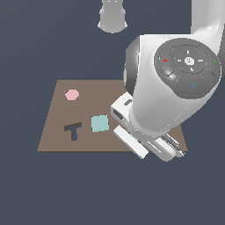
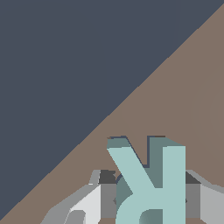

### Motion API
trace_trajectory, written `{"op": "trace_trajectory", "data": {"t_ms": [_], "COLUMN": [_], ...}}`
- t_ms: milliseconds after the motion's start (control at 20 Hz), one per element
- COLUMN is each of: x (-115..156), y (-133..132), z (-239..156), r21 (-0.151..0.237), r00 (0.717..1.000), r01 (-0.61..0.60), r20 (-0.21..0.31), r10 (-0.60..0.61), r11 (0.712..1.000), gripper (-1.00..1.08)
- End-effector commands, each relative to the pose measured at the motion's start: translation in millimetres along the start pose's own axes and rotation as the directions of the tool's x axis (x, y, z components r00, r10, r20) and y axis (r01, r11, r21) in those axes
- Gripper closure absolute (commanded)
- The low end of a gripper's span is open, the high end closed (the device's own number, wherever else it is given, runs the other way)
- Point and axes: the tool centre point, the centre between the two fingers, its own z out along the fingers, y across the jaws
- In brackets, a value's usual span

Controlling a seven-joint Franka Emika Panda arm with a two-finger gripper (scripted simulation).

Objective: Insert a designated object into the corresponding slot on a board.

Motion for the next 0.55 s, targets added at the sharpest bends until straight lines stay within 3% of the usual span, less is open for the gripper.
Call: {"op": "trace_trajectory", "data": {"t_ms": [0, 50, 500], "x": [0.0, 0.0, 0.0], "y": [0.3, 0.3, 0.3], "z": [3.9, 3.9, 3.9], "r21": [0.0, 0.0, 0.0], "r00": [1.0, 1.0, 1.0], "r01": [0.0, 0.0, 0.0], "r20": [0.0, 0.0, 0.0], "r10": [0.0, 0.0, 0.0], "r11": [1.0, 1.0, 1.0], "gripper": [1.08, -0.92, -0.92]}}
